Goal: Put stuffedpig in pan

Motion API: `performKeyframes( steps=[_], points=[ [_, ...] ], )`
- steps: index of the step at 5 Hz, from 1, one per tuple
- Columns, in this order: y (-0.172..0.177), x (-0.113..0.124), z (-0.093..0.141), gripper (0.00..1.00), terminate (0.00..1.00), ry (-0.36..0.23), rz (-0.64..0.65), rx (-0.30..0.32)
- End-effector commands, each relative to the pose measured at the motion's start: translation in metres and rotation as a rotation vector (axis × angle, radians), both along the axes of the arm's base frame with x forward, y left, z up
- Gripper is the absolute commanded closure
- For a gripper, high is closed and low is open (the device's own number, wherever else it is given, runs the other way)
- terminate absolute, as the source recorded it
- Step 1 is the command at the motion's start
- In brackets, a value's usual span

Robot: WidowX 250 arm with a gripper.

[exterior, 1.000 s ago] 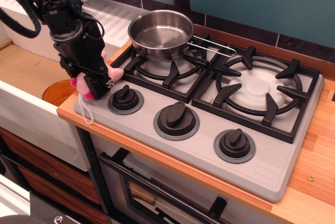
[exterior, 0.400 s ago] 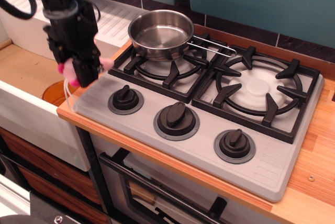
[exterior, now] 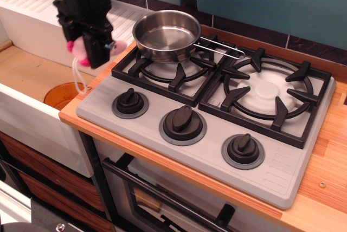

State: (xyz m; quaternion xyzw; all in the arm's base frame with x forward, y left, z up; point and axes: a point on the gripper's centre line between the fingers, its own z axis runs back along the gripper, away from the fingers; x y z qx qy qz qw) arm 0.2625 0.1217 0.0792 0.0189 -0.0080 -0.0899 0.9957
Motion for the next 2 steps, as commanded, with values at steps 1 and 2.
performKeyframes(
  steps=[1,2],
  points=[
    [-0.001,0.049,0.03,1.0,0.0,-0.058,-0.051,-0.006],
    [-0.004,0.068,0.036,1.0,0.0,-0.043,-0.067,-0.021]
  ],
)
